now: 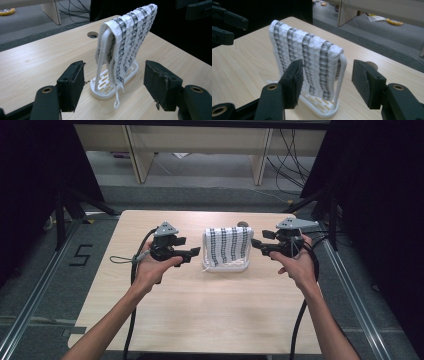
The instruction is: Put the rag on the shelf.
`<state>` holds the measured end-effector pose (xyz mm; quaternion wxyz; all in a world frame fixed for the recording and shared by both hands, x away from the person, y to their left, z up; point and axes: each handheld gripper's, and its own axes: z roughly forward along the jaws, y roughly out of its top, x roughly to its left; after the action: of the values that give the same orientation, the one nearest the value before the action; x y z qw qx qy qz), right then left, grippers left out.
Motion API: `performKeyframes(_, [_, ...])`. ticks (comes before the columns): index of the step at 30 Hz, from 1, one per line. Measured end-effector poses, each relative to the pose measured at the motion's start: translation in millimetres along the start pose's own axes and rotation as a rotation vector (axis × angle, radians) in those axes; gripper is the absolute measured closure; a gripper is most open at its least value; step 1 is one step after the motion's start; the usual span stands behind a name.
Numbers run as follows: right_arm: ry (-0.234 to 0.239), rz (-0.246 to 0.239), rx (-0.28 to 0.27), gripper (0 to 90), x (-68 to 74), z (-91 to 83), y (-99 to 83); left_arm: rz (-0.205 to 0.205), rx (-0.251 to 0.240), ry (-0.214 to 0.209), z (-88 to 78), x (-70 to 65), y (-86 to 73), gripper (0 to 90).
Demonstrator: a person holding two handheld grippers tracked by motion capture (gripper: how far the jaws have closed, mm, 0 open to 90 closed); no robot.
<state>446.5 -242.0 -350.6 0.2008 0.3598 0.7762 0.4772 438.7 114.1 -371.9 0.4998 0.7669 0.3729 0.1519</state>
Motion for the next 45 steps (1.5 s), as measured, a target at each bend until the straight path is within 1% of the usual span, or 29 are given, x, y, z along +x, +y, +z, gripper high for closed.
performKeyframes(1, [-0.011, -0.003, -0.002, 42.5, 1.1, -0.6, -1.8, -0.003, -0.011, -0.008, -1.4, -1.0, -3.5, 32.5])
performKeyframes(3, [-0.012, 0.006, 0.004, 41.9, 3.8, -1.9, -5.1, -0.003, -0.005, -0.014, -4.1, -2.4, -6.4, 32.5])
performKeyframes(4, [-0.011, -0.011, 0.003, 41.2, 3.3, -2.2, -6.4, -0.003, -0.005, -0.014, -4.1, -2.4, -6.4, 32.5])
performKeyframes(6, [-0.013, -0.007, 0.006, 40.0, 4.7, -2.9, -8.1, -0.004, -0.020, -0.029, -5.6, -3.9, -9.8, 32.5])
performKeyframes(10, [-0.019, -0.003, 0.004, 36.8, 9.2, -4.7, -15.7, 0.002, -0.012, -0.041, -8.8, -8.8, -17.2, 32.5])
performKeyframes(12, [-0.011, 0.005, 0.003, 35.5, 13.5, -6.0, -20.8, 0.001, -0.014, -0.053, -9.7, -11.1, -21.0, 32.4])
performKeyframes(14, [-0.008, -0.005, 0.009, 35.5, 14.2, -7.1, -22.1, 0.001, -0.015, -0.062, -10.1, -13.2, -24.8, 31.6])
performKeyframes(15, [0.004, -0.013, 0.005, 35.5, 14.7, -7.3, -23.5, 0.000, -0.015, -0.065, -10.0, -14.4, -26.8, 31.6])
performKeyframes(18, [-0.001, 0.006, 0.011, 34.2, 19.4, -8.5, -28.1, 0.011, -0.003, -0.071, -10.7, -16.3, -31.7, 29.4])
performKeyframes(19, [-0.002, -0.005, 0.003, 33.8, 19.4, -7.9, -29.4, 0.017, 0.002, -0.064, -11.5, -17.1, -32.8, 29.0])
performKeyframes(20, [0.000, 0.009, 0.009, 33.4, 21.0, -8.4, -30.9, 0.016, -0.005, -0.065, -11.4, -17.9, -34.2, 28.5])
performKeyframes(21, [0.004, -0.010, 0.005, 32.6, 19.9, -8.4, -31.9, 0.024, 0.008, -0.061, -12.7, -18.3, -34.9, 27.6])
performKeyframes(22, [0.001, 0.012, 0.009, 31.6, 23.2, -8.6, -34.9, 0.021, 0.005, -0.067, -12.9, -19.0, -36.2, 26.0])
performKeyframes(23, [0.008, -0.003, 0.011, 31.2, 22.6, -8.6, -36.0, 0.017, -0.002, -0.072, -13.2, -20.0, -39.0, 25.4])
performKeyframes(24, [0.008, -0.003, 0.011, 31.2, 22.6, -8.6, -36.0, 0.017, -0.002, -0.072, -13.2, -20.0, -39.0, 24.6])
performKeyframes(25, [0.001, 0.012, 0.000, 30.5, 25.0, -7.6, -38.1, 0.022, 0.004, -0.069, -14.0, -20.6, -39.8, 24.6])
performKeyframes(26, [0.003, 0.014, 0.013, 29.9, 25.6, -8.2, -39.3, 0.026, 0.010, -0.066, -14.7, -21.4, -40.9, 24.0])
performKeyframes(27, [0.011, 0.000, 0.005, 28.6, 25.0, -7.1, -40.8, 0.026, 0.002, -0.073, -14.4, -21.9, -42.2, 23.6])
performKeyframes(28, [-0.002, 0.026, 0.009, 27.0, 28.0, -6.3, -42.6, 0.026, 0.008, -0.073, -15.2, -22.7, -43.1, 23.1])
performKeyframes(29, [0.002, 0.010, 0.020, 26.5, 27.1, -5.8, -43.3, 0.027, 0.001, -0.079, -15.1, -23.2, -44.8, 22.5])
performKeyframes(30, [0.000, 0.019, 0.033, 26.5, 28.8, -5.8, -44.4, 0.031, 0.003, -0.076, -15.4, -23.8, -46.1, 22.0])
performKeyframes(32, [0.003, 0.003, 0.031, 26.5, 29.8, -4.4, -46.8, 0.036, 0.010, -0.073, -16.5, -24.7, -49.1, 20.7])
performKeyframes(33, [0.009, 0.017, 0.049, 26.5, 32.2, -4.8, -47.9, 0.035, 0.011, -0.075, -16.7, -24.9, -50.6, 20.4])
performKeyframes(35, [0.008, 0.018, 0.039, 26.5, 34.4, -2.7, -50.6, 0.036, 0.012, -0.077, -17.3, -24.7, -53.9, 19.6])
performKeyframes(36, [0.004, 0.003, 0.054, 26.5, 34.3, -3.7, -51.1, 0.037, 0.015, -0.076, -17.9, -24.6, -55.1, 19.4])
performKeyframes(38, [0.008, 0.016, 0.054, 26.5, 37.2, -2.9, -53.7, 0.038, 0.012, -0.077, -18.8, -24.3, -58.1, 19.2])
performKeyframes(41, [0.009, -0.005, 0.060, 26.5, 37.8, -2.7, -56.8, 0.045, 0.018, -0.072, -20.2, -23.2, -62.2, 19.0])
performKeyframes(44, [0.014, 0.011, 0.067, 26.5, 41.9, -1.9, -60.7, 0.043, 0.015, -0.076, -21.4, -22.6, -66.0, 18.7])
performKeyframes(45, [0.007, -0.011, 0.063, 26.5, 41.0, -1.4, -61.7, 0.043, 0.010, -0.077, -21.3, -22.7, -67.3, 18.8])
